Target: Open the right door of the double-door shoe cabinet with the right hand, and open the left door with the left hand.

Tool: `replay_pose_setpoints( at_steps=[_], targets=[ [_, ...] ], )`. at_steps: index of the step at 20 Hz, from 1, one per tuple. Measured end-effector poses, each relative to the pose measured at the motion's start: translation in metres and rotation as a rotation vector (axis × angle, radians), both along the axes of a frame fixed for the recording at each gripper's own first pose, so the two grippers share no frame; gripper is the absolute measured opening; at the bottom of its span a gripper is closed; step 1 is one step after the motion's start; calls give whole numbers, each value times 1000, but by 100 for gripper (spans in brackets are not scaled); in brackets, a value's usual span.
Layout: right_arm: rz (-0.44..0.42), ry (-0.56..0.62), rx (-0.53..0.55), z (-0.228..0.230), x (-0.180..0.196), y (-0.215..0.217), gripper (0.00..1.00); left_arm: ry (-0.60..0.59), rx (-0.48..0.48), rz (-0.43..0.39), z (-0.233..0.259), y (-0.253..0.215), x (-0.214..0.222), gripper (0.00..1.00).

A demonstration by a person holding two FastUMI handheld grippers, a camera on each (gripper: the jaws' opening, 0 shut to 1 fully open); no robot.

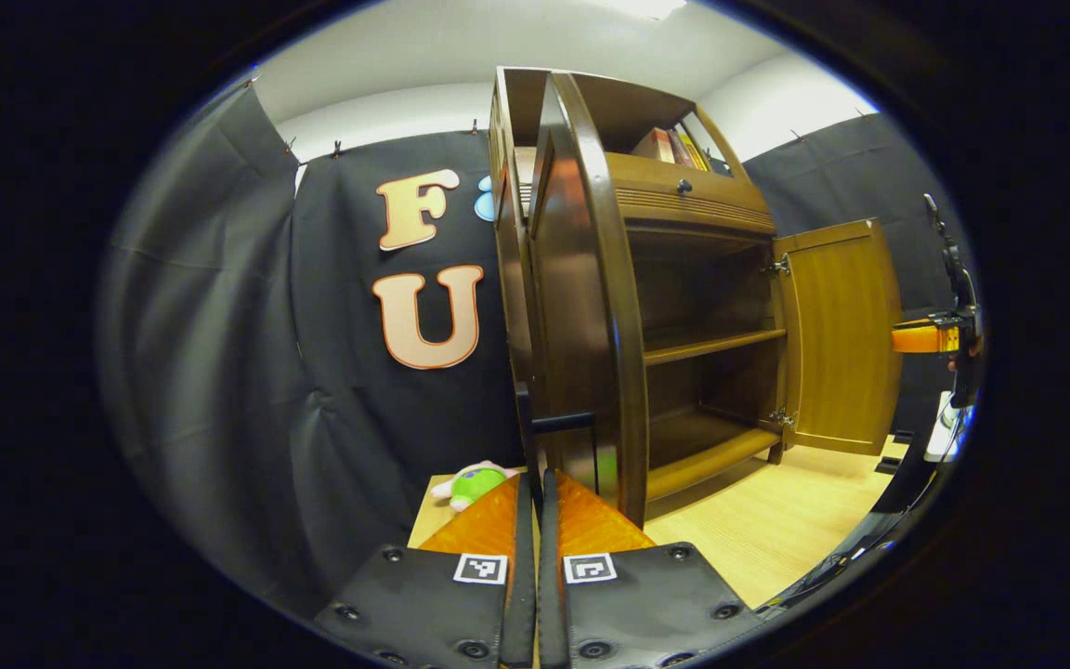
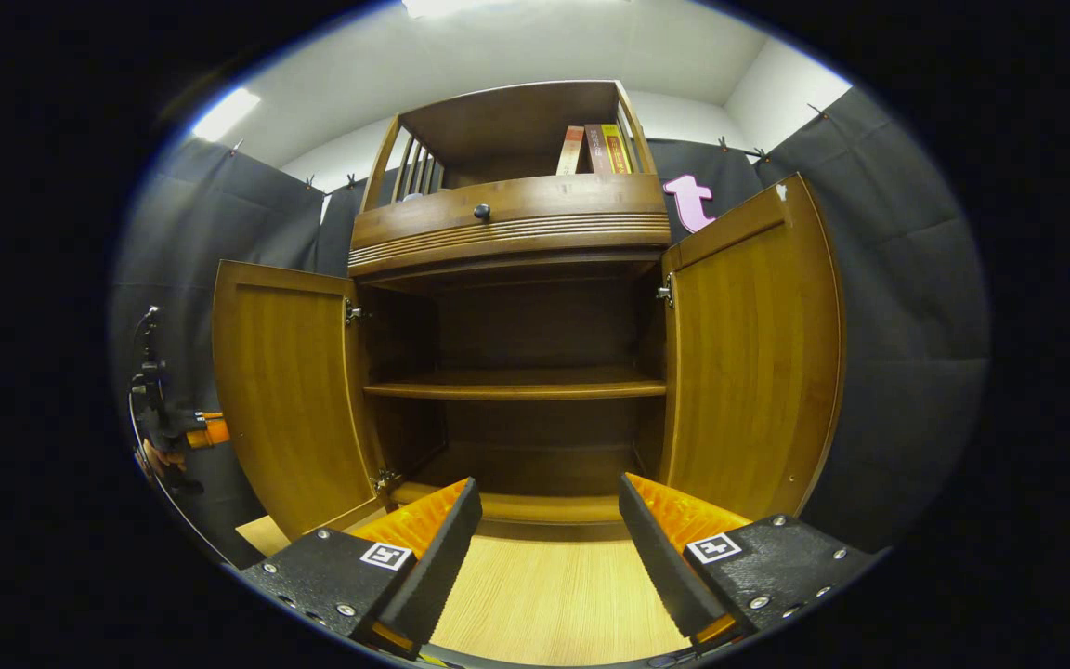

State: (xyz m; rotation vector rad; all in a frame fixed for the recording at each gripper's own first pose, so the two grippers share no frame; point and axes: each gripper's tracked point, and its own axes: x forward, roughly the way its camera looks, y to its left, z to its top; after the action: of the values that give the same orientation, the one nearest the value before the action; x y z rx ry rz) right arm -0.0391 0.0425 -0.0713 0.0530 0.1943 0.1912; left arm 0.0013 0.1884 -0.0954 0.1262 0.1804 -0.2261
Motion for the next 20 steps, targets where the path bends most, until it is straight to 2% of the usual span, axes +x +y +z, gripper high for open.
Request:
replay_pose_setpoints(
  at_steps=[3,6,9,11,12,15,17,20],
  targets=[
    [-4,-3,-3,-4,3,-10,92,70,-15,79,-5,4,-50,8],
    [-18,-11,-3,-7,10,-25,92,46,-75,105,22,-43,-76,7],
    [-19,-9,25,-9,14,-35,92,24,-158,126,31,-120,-69,8],
    [-23,-17,23,-8,13,-44,92,-41,-201,122,43,-168,-51,7],
    [-21,-22,21,-7,13,-46,92,-61,-202,142,42,-182,-40,8],
    [-29,-9,-6,-12,11,-54,92,-13,-149,226,17,-201,-9,8],
    [-25,-8,10,-12,9,-53,92,-17,-134,241,10,-212,4,8],
    [-31,-11,34,-12,8,-54,92,-77,-89,246,16,-219,11,38]
  ],
)
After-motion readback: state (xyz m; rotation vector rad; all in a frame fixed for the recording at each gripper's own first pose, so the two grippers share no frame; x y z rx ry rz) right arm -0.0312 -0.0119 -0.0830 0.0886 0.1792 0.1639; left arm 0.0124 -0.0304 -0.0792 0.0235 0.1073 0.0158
